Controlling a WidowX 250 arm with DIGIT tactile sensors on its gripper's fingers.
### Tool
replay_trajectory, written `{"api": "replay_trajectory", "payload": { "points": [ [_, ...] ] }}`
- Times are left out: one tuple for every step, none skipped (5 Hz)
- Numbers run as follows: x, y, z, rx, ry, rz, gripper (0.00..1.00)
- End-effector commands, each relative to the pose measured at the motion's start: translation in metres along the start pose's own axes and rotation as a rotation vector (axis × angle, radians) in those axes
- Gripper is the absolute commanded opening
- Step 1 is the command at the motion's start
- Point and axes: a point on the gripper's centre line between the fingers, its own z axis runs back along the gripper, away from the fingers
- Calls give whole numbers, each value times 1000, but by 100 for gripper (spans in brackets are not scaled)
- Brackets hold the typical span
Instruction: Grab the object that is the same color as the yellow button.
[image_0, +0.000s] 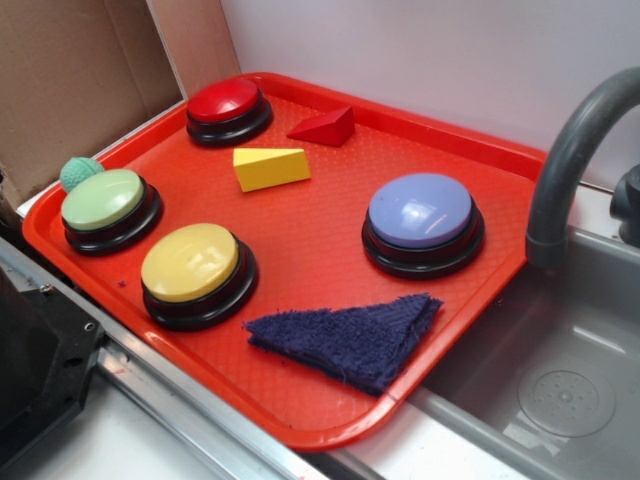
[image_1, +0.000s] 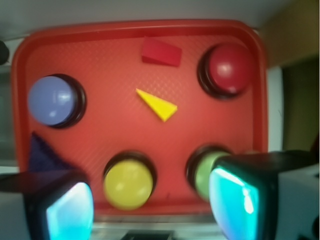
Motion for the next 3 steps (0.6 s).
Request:
{"api": "replay_trajectory", "payload": {
  "points": [
    [38,34,-47,151,6,-98,100],
    [41,42,-73,162,56,-142,100],
    [37,39,-100,146,108,-214,100]
  ]
}}
